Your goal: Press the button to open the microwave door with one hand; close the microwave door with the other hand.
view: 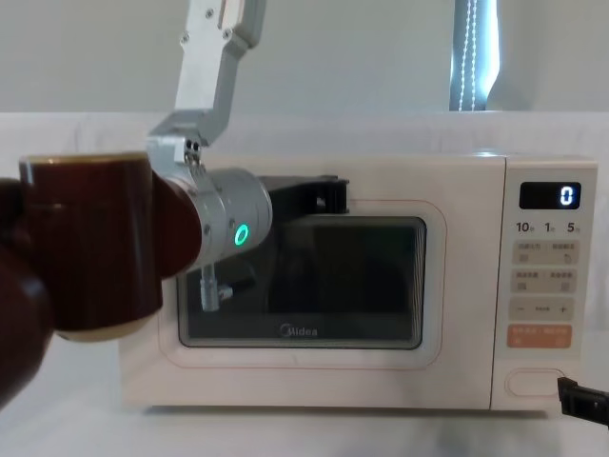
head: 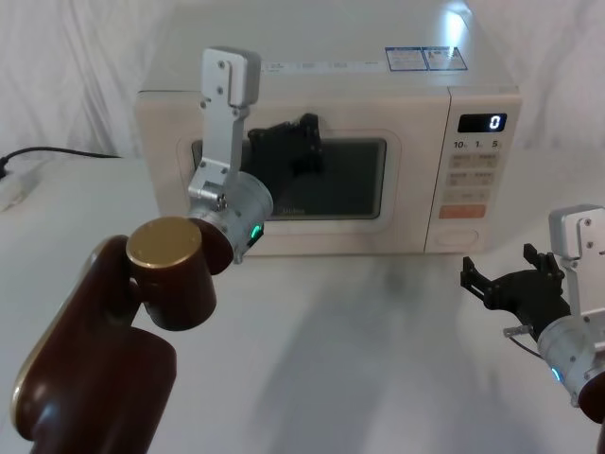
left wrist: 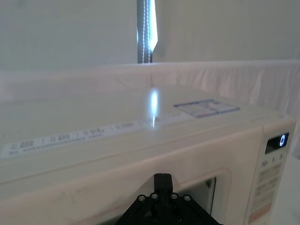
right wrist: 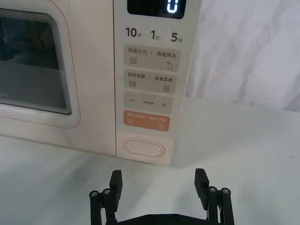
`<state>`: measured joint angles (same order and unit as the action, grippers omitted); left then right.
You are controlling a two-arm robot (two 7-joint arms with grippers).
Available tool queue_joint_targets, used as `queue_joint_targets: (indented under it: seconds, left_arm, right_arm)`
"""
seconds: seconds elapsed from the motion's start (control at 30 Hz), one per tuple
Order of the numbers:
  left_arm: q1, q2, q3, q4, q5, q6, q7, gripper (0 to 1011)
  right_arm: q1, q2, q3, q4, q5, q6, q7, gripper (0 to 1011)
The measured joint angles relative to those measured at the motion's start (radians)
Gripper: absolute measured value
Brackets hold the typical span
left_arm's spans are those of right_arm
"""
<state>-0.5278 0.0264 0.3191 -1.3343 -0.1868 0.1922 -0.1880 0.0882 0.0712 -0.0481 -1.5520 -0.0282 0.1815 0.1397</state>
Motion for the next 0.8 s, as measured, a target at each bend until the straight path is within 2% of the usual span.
queue_joint_targets:
  seconds: [0.27,0.33,0.43,0.6,0.7,0.73,0.8]
  left_arm:
    - [0.063,0.004,-0.016,-0.115,-0.028,0.074,0.018,0]
    - [0.071,0.005,-0.018,-0.125,-0.03,0.079,0.02,0]
    - [0.117,0.013,-0.025,-0.192,-0.036,0.105,0.038,0]
    - [0.183,0.03,-0.039,-0.269,-0.029,0.113,0.066,0]
    - [0.245,0.053,-0.054,-0.325,-0.003,0.1,0.093,0]
    - [0.245,0.053,-0.054,-0.325,-0.003,0.1,0.093,0]
    - [0.284,0.066,-0.068,-0.354,0.016,0.087,0.108,0]
  right_arm:
    - [0.0,0.0,0.0,0.0,0.0,0.0,0.0,1002]
    - [0.0,0.0,0.0,0.0,0.0,0.0,0.0,1002]
    - [0.0,0.0,0.0,0.0,0.0,0.0,0.0,1002]
    - [0.0,0.0,0.0,0.0,0.0,0.0,0.0,1002]
    - [0.0,0.0,0.0,0.0,0.0,0.0,0.0,1002]
    - [0.0,0.0,0.0,0.0,0.0,0.0,0.0,1002]
    - [0.0,0.0,0.0,0.0,0.0,0.0,0.0,1002]
